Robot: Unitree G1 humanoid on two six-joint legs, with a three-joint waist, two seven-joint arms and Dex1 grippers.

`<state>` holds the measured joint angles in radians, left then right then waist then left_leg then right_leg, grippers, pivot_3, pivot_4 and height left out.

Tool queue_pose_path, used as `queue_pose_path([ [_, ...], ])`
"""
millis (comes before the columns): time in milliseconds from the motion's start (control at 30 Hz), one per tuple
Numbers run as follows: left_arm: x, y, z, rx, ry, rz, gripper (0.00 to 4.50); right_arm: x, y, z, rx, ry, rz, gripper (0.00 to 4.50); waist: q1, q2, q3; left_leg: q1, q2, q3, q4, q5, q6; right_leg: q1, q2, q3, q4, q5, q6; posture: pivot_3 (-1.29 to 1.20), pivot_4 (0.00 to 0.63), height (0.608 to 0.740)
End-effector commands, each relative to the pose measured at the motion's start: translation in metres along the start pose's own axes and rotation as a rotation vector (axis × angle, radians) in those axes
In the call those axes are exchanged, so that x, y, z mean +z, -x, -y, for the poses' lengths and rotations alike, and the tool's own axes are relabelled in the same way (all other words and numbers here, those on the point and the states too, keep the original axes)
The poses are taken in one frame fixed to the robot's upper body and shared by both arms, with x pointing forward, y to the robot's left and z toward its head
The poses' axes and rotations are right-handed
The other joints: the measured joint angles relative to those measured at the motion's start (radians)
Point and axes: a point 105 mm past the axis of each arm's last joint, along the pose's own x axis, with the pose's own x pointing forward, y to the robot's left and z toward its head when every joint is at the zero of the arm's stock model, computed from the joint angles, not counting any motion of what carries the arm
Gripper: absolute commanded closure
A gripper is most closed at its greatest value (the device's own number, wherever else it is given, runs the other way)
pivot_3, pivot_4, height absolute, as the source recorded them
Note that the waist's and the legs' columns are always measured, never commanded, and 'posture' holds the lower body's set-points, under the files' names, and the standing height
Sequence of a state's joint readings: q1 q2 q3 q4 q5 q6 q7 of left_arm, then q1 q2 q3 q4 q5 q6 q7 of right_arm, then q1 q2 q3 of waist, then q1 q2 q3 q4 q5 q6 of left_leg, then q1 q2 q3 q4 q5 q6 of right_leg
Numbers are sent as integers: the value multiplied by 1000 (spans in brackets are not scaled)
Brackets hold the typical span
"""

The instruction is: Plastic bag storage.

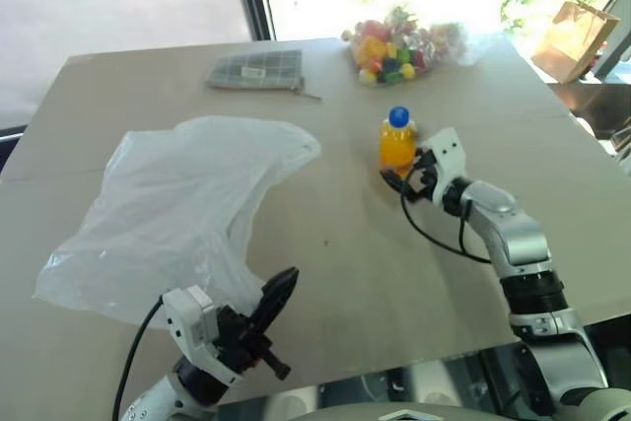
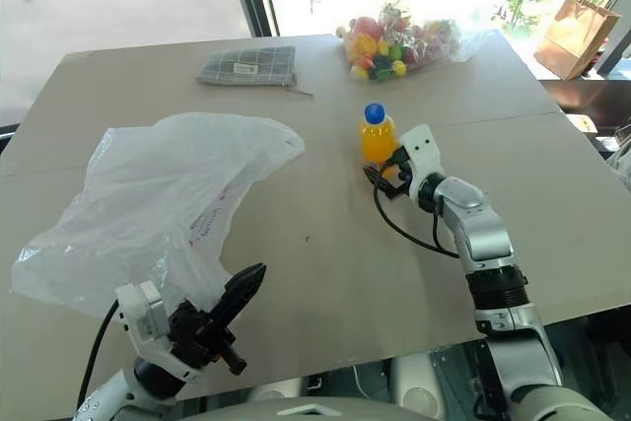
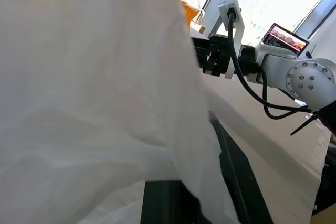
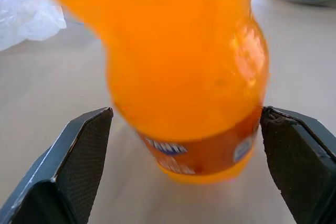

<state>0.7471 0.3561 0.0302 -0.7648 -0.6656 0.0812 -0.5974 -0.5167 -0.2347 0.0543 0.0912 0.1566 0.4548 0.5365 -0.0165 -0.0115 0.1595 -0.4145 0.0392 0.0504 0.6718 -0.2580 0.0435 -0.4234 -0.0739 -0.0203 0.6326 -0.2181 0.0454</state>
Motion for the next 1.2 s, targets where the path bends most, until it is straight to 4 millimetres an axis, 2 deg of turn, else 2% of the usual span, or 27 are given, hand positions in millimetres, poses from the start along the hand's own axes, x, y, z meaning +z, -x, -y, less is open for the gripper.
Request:
queue_pose_path([
  [33,7,0,6,-21,-23,25,4500,16,-6,2,-23,12,63,20,0,0,0,0,0,0,0,0,0,0,0,0,0,0,0,0,150,740],
  [67,7,0,6,-20,-23,25,4500,17,-7,2,-27,5,69,20,0,0,0,0,0,0,0,0,0,0,0,0,0,0,0,0,150,740],
  [100,7,0,6,-20,-23,24,4500,18,-9,2,-35,7,76,257,0,0,0,0,0,0,0,0,0,0,0,0,0,0,0,0,150,740],
  [200,7,0,6,-19,-23,24,4500,19,-10,3,-46,13,83,1239,0,0,0,0,0,0,0,0,0,0,0,0,0,0,0,0,150,740],
  [233,7,0,6,-18,-22,25,4500,18,-10,3,-42,15,82,1387,0,0,0,0,0,0,0,0,0,0,0,0,0,0,0,0,150,740],
  [333,6,0,5,-16,-22,24,4500,18,-10,-2,-15,13,80,1403,0,0,0,0,0,0,0,0,0,0,0,0,0,0,0,0,150,740],
  [433,7,0,4,-14,-22,28,4500,27,-11,-29,168,-33,92,1403,-1,0,0,0,0,0,0,0,0,0,0,0,0,0,0,0,150,740],
  [567,10,-1,4,-24,-30,46,4500,41,-17,-68,371,-353,47,1403,-7,0,0,0,2,1,0,0,0,-1,2,2,2,0,0,0,150,740],
  [733,21,-3,-2,-35,-77,82,4500,45,-24,-136,631,-707,-140,1403,-5,1,0,0,2,0,0,0,0,-5,2,2,7,0,-1,0,150,740],
  [833,25,-5,-5,-49,-92,90,4500,49,-29,-164,724,-843,-238,1403,0,2,1,-1,2,0,0,0,0,-6,2,2,9,-1,-2,0,150,740],
  [967,17,-7,7,-122,-86,61,4500,61,-50,-216,843,-1090,-406,1403,3,0,0,-1,-1,1,1,0,0,-4,-2,2,7,-1,-2,0,150,740],
  [1067,13,-8,11,-131,-76,61,4500,65,-57,-244,867,-1148,-504,1403,-4,0,0,-1,-2,5,2,0,0,-4,-2,5,7,0,-1,0,150,740],
  [1133,11,-9,14,-128,-66,65,4500,70,-58,-263,890,-1127,-542,353,-14,0,0,0,-1,7,1,0,0,-5,-1,6,8,0,-1,0,150,740],
  [1167,9,-9,15,-123,-63,64,4500,77,-56,-272,922,-1114,-545,51,-17,0,0,0,0,9,1,0,0,-5,0,6,8,0,-1,0,150,740],
  [1200,8,-8,15,-112,-60,66,4500,85,-54,-281,955,-1095,-541,51,-22,0,0,0,0,9,1,0,0,-5,1,6,9,0,-1,0,150,740],
])
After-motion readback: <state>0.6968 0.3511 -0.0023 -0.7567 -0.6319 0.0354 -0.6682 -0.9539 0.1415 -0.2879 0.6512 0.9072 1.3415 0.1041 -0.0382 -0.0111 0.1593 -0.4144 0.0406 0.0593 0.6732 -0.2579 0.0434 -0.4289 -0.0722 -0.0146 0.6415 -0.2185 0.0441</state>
